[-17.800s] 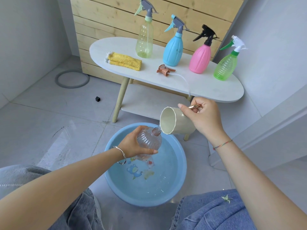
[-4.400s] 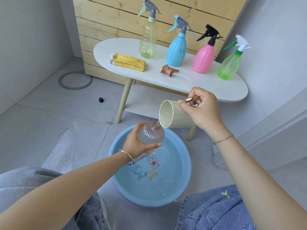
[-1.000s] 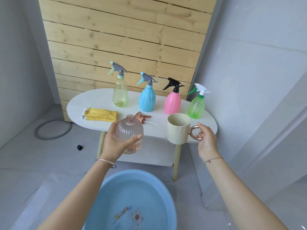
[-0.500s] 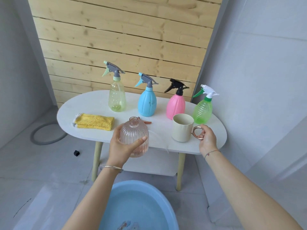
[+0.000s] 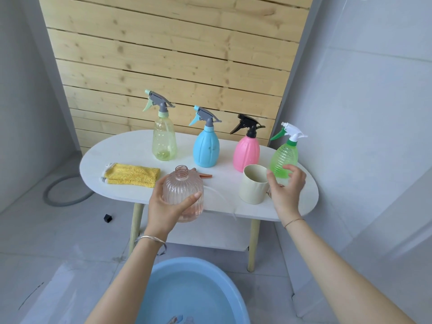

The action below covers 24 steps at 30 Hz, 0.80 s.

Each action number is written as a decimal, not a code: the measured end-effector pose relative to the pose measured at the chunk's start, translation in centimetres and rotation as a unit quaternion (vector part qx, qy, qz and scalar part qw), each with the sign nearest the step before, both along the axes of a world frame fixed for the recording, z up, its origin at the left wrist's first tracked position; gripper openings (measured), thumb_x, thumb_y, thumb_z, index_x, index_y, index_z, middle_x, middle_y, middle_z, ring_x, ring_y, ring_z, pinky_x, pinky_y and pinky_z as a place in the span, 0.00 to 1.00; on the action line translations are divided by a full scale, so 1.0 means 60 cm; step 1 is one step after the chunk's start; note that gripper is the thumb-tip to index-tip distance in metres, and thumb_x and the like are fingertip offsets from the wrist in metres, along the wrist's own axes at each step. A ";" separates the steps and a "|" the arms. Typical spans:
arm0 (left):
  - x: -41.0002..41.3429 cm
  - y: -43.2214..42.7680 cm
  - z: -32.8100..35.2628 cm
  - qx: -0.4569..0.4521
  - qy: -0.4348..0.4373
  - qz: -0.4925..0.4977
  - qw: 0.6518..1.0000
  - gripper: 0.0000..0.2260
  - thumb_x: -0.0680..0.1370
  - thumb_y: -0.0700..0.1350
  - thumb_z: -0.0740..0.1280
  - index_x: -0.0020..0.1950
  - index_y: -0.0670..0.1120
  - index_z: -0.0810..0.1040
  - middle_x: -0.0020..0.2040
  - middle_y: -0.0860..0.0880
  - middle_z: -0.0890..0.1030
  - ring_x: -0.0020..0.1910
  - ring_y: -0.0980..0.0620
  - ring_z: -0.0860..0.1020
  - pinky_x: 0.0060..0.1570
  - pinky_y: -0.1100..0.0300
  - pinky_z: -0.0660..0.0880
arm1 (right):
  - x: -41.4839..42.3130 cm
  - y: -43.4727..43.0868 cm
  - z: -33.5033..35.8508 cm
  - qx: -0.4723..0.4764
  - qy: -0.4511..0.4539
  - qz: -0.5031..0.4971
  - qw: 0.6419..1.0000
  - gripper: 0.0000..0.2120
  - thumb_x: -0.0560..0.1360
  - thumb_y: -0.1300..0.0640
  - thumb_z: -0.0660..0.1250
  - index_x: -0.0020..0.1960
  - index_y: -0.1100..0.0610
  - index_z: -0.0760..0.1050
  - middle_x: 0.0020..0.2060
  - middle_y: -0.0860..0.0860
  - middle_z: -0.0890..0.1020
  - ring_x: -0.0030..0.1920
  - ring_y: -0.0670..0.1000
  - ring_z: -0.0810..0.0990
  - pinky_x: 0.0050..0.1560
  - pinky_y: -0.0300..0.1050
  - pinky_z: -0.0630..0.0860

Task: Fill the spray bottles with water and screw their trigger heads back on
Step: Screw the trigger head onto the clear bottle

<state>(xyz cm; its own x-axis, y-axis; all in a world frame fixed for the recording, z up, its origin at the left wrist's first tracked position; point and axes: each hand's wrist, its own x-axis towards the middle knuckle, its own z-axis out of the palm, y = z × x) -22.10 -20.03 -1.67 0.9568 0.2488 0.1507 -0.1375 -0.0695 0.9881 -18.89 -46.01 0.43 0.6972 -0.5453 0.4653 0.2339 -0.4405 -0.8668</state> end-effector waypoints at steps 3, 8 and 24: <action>0.006 0.015 0.007 -0.012 0.000 0.006 1.000 0.32 0.64 0.46 0.81 0.62 0.55 0.68 0.58 0.58 0.73 0.61 0.57 0.70 0.63 0.59 0.67 | 0.003 0.058 0.029 -0.159 -0.044 0.126 0.978 0.11 0.69 0.58 0.70 0.50 0.54 0.72 0.48 0.46 0.73 0.50 0.47 0.72 0.50 0.28 0.65; 0.028 0.046 0.026 -0.004 -0.018 0.019 1.000 0.34 0.62 0.49 0.81 0.63 0.54 0.69 0.61 0.55 0.74 0.62 0.56 0.71 0.61 0.60 0.68 | 0.043 0.150 0.018 -0.251 0.191 0.281 0.906 0.13 0.74 0.54 0.69 0.57 0.56 0.75 0.54 0.48 0.76 0.55 0.48 0.73 0.59 0.45 0.70; 0.121 0.079 0.007 0.019 -0.035 -0.005 0.999 0.42 0.55 0.58 0.83 0.65 0.50 0.71 0.62 0.54 0.76 0.63 0.56 0.71 0.60 0.63 0.66 | 0.142 0.210 -0.042 -0.211 0.345 0.250 0.880 0.15 0.73 0.49 0.68 0.36 0.59 0.81 0.33 0.50 0.80 0.38 0.52 0.77 0.41 0.43 0.71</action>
